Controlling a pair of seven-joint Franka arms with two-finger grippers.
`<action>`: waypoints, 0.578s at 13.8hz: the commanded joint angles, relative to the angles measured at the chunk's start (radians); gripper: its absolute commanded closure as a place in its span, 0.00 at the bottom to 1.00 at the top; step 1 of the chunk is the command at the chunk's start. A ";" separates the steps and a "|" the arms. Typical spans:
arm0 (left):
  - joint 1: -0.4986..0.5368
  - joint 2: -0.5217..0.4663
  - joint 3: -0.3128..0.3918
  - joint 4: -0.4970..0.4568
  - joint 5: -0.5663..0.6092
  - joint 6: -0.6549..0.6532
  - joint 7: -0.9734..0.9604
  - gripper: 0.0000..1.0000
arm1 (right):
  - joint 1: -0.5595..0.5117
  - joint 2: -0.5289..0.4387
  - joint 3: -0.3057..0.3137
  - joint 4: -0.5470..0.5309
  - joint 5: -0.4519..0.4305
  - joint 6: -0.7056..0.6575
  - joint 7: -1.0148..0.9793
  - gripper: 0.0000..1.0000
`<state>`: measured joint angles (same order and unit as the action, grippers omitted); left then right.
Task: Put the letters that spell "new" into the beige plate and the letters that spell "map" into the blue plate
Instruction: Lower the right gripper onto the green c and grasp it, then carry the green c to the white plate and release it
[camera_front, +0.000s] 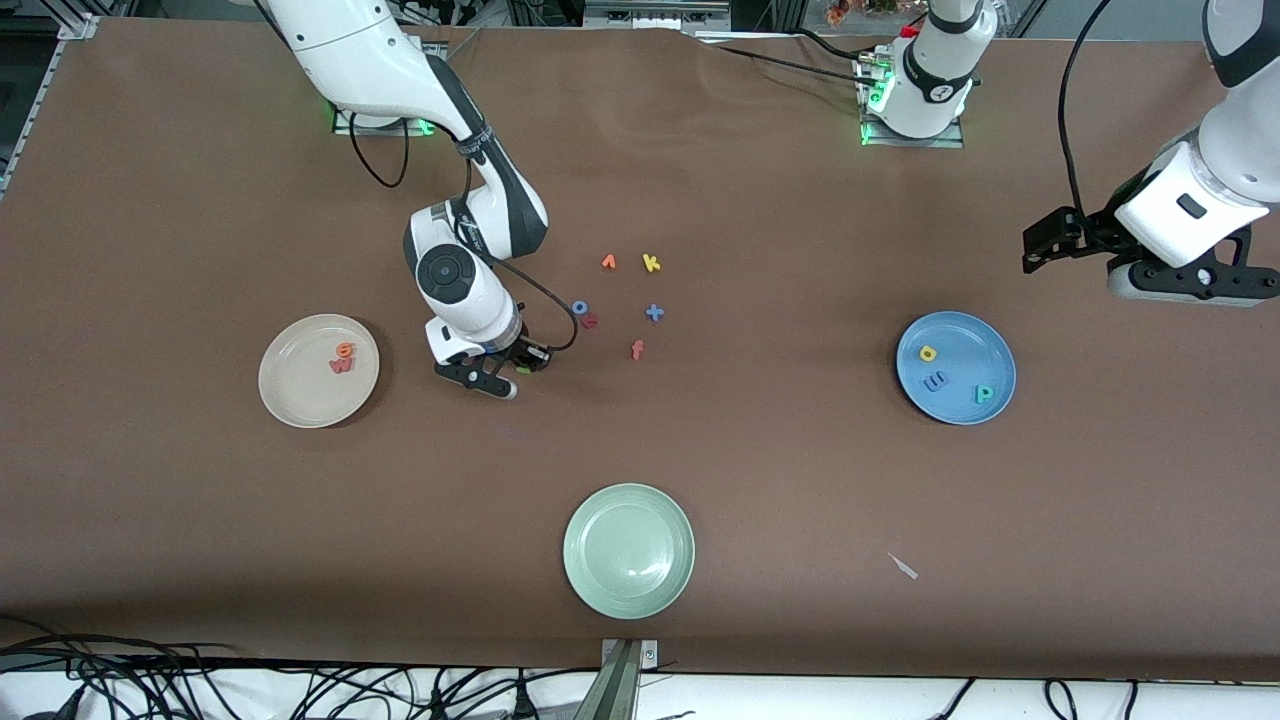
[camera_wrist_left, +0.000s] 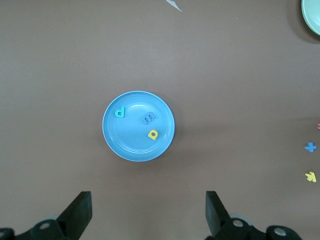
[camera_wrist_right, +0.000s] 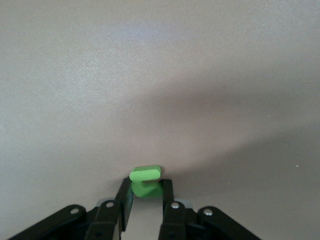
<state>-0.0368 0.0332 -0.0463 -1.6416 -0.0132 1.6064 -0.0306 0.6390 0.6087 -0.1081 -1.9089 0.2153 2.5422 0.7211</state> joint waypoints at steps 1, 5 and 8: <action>-0.006 -0.012 -0.001 0.008 0.029 -0.017 -0.009 0.00 | -0.012 -0.006 0.005 0.005 0.021 -0.020 -0.029 0.76; -0.006 -0.010 -0.001 0.008 0.029 -0.017 -0.009 0.00 | -0.015 -0.030 -0.016 0.056 0.021 -0.138 -0.040 0.76; -0.006 -0.010 -0.001 0.008 0.030 -0.017 -0.009 0.00 | -0.015 -0.092 -0.088 0.051 0.021 -0.268 -0.193 0.76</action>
<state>-0.0369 0.0329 -0.0463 -1.6416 -0.0132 1.6064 -0.0306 0.6331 0.5777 -0.1564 -1.8420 0.2154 2.3592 0.6346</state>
